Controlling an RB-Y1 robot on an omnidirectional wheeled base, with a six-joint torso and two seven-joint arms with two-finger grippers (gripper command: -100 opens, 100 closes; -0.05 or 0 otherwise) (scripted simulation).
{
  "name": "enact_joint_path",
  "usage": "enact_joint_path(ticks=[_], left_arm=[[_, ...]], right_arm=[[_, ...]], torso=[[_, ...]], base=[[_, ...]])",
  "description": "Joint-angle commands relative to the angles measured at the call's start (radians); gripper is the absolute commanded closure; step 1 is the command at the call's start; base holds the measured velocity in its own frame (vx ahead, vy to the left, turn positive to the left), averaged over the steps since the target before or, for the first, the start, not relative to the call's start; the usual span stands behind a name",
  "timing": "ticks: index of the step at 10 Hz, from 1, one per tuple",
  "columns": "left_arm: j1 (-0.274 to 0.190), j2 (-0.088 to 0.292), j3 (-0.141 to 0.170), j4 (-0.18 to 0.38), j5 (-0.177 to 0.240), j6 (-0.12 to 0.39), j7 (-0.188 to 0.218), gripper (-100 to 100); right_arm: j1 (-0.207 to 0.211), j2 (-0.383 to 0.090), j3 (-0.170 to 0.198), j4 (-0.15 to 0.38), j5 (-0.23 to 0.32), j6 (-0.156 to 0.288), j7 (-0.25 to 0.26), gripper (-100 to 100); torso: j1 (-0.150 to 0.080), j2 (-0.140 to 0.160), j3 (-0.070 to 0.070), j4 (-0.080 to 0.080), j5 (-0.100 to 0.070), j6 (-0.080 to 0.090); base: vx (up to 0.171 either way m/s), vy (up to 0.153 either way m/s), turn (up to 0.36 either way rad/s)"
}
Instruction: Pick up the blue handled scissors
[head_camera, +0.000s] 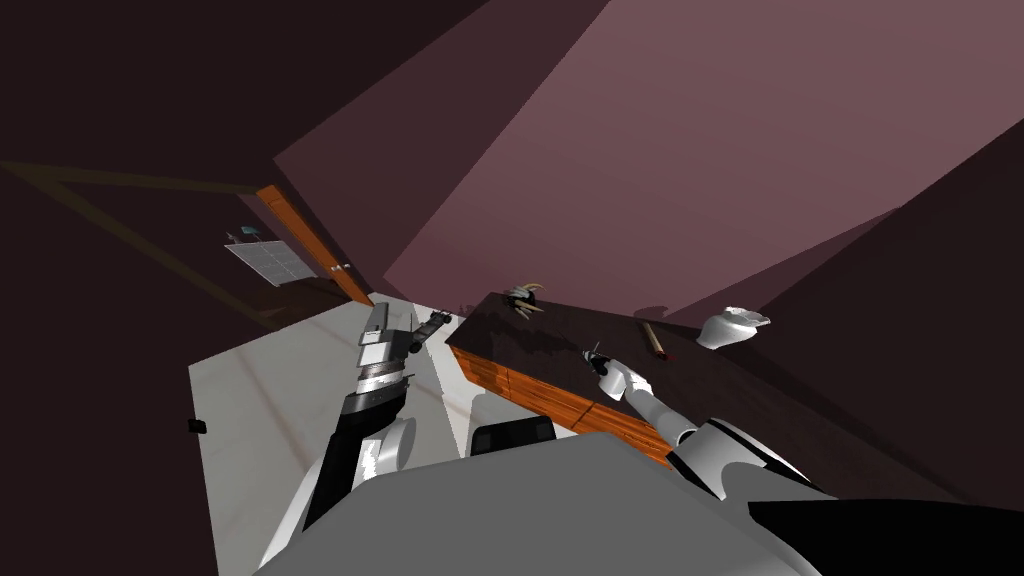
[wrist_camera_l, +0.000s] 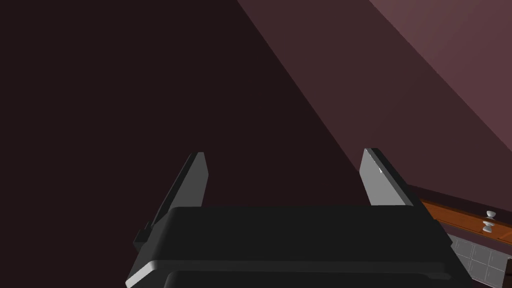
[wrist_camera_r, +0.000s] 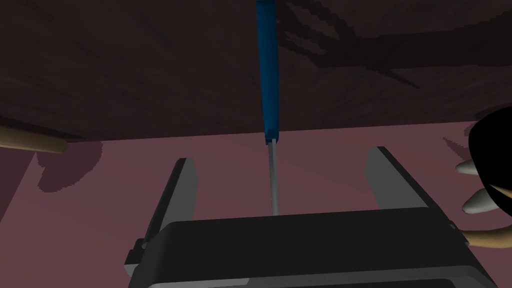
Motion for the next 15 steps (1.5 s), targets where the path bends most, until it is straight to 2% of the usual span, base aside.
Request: enact_joint_path(ticks=[1,3,7,8,9,13,14,15], left_arm=[[0.000,0.000,0.000,0.000,0.000,0.000,0.000,0],[0.000,0.000,0.000,0.000,0.000,0.000,0.000,0],[0.000,0.000,0.000,0.000,0.000,0.000,0.000,0],[0.000,0.000,0.000,0.000,0.000,0.000,0.000,0],[0.000,0.000,0.000,0.000,0.000,0.000,0.000,0],[0.000,0.000,0.000,0.000,0.000,0.000,0.000,0],[0.000,0.000,0.000,0.000,0.000,0.000,0.000,0],[0.000,0.000,0.000,0.000,0.000,0.000,0.000,0]], right_arm=[[-0.009,0.023,-0.027,0.021,0.033,-0.002,-0.005,-100],[-0.023,0.059,-0.070,0.054,0.085,-0.004,-0.013,-100],[-0.042,0.107,-0.126,0.099,0.155,-0.007,-0.023,-100],[-0.037,0.098,-0.115,0.086,0.141,-0.004,-0.021,-100],[-0.037,0.099,-0.117,0.087,0.143,-0.003,-0.021,100],[-0.037,0.097,-0.116,0.087,0.144,-0.003,-0.019,100],[-0.037,0.097,-0.116,0.087,0.143,-0.003,-0.019,0],[-0.028,0.071,-0.084,0.065,0.103,-0.005,-0.016,100]], torso=[[0.000,0.000,0.000,0.000,0.000,0.000],[-0.002,0.000,0.000,0.000,-0.001,0.000],[0.000,0.001,0.000,0.000,0.000,0.000],[0.000,0.001,0.001,0.000,0.000,0.000],[0.001,0.000,0.000,0.000,0.000,0.001],[0.001,-0.001,-0.001,0.000,-0.001,0.000],[0.001,-0.001,-0.001,0.000,-0.001,0.000],[0.001,-0.001,-0.001,0.000,-0.001,0.000]], base=[[-0.017,-0.062,0.103],[-0.014,-0.062,0.077],[-0.019,-0.043,0.074],[-0.010,-0.011,0.015],[0.000,0.000,0.000],[-0.001,-0.002,-0.001],[0.000,0.000,0.000],[0.024,0.027,-0.139]])
